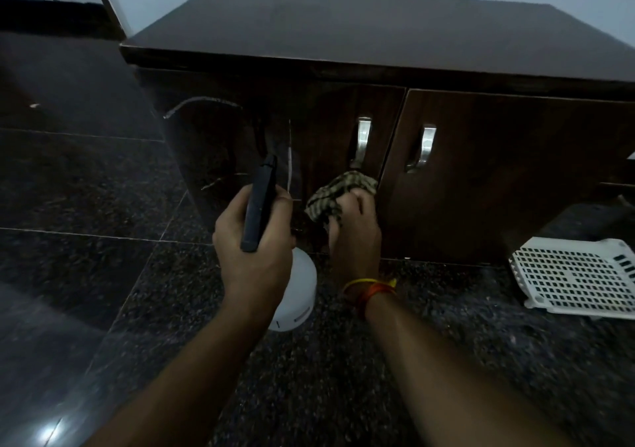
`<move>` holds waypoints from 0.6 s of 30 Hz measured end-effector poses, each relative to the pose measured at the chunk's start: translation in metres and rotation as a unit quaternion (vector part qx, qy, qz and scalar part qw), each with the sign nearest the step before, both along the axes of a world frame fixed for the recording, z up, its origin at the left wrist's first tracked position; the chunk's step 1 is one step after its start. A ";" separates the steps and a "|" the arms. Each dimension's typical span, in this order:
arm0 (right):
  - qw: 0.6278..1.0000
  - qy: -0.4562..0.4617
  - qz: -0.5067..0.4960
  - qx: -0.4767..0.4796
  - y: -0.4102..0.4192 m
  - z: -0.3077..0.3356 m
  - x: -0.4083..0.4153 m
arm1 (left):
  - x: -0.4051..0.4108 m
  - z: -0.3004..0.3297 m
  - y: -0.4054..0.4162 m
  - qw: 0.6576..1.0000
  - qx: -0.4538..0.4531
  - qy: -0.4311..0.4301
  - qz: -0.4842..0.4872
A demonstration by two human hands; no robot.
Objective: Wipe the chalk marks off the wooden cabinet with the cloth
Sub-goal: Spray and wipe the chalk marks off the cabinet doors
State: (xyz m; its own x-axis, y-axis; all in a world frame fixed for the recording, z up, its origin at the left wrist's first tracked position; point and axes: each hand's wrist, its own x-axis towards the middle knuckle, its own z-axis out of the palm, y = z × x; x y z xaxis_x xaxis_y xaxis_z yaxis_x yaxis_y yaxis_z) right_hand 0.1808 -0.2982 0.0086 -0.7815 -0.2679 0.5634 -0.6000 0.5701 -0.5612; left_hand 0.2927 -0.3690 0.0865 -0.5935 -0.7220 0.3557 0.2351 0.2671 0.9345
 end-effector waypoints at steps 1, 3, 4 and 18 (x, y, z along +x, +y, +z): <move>0.999 -0.011 -0.022 -0.024 0.003 0.002 0.000 | 0.000 0.000 0.001 1.000 0.002 0.000 -0.002; 0.993 -0.023 -0.066 -0.099 0.005 0.016 -0.002 | 0.001 0.001 0.002 1.000 0.007 0.001 -0.007; 0.987 -0.020 -0.085 -0.136 0.005 0.025 -0.003 | 0.001 0.001 0.002 1.000 0.007 0.001 -0.009; 0.972 0.116 -0.090 -0.185 -0.002 0.115 -0.013 | 0.007 0.001 -0.022 1.000 0.011 -0.014 -0.007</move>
State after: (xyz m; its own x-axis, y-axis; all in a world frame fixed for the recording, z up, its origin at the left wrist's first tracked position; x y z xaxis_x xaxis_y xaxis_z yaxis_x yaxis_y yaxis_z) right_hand 0.1682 -0.3004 0.1238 -0.6377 0.1160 0.7615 -0.6434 0.4633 -0.6094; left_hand 0.3001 -0.3908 0.0872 -0.6126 -0.7217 0.3221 0.2121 0.2425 0.9467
